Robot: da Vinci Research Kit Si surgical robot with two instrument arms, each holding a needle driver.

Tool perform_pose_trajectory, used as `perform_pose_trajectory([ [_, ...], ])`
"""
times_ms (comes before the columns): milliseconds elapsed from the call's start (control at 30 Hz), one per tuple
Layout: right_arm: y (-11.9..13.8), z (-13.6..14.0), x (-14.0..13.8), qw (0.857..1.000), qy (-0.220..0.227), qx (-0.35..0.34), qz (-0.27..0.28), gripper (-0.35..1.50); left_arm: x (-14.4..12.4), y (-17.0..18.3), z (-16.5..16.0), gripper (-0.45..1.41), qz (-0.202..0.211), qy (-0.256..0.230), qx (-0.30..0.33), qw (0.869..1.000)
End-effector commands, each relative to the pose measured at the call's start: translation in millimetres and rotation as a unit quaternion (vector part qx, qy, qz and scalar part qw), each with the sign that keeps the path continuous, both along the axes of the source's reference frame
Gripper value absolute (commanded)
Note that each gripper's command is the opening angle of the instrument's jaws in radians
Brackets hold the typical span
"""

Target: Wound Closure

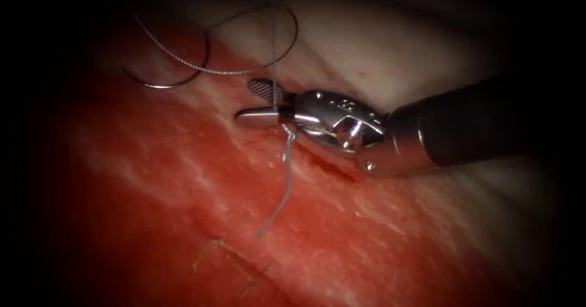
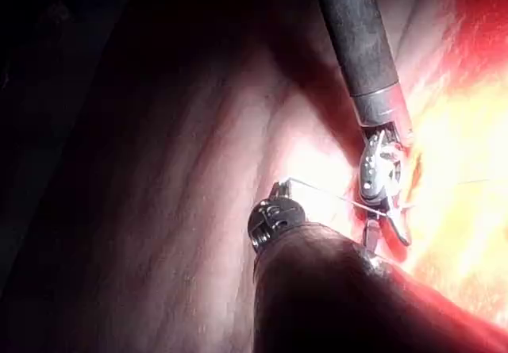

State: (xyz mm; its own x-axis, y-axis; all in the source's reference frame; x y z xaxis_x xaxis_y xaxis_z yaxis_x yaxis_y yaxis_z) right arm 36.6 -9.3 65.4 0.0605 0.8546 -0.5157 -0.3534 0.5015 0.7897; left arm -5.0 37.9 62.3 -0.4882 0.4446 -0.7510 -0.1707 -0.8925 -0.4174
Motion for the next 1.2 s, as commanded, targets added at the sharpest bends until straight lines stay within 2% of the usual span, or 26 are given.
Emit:
perform_pose_trajectory([
  [33, -0.7, 0.1, 0.7, 1.0, 0.004, 0.0, -0.003, 1.31, -0.4, 0.3, 0.7, -0.45, 0.0, 0.0, -0.001, 1.0],
  [233, -1.6, -1.4, 1.1, 1.0, 0.01, 0.002, -0.009, 1.31, -0.3, 0.8, 1.4, -0.45, 0.002, -0.001, -0.003, 1.0],
  [500, -1.1, -2.0, 0.8, 1.0, 0.011, 0.005, -0.009, 1.31, -0.3, 0.6, 1.5, -0.45, 0.002, -0.001, -0.004, 1.0],
  [900, -1.4, -0.4, 0.8, 1.0, 0.009, -0.001, -0.009, 1.31, -0.3, 0.4, 1.0, -0.45, 0.002, -0.001, -0.004, 1.0],
  [1200, -1.4, -1.2, 0.8, 1.0, 0.012, 0.001, -0.009, 1.21, -0.4, 0.3, 1.0, -0.45, 0.0, -0.001, -0.005, 1.0],
])
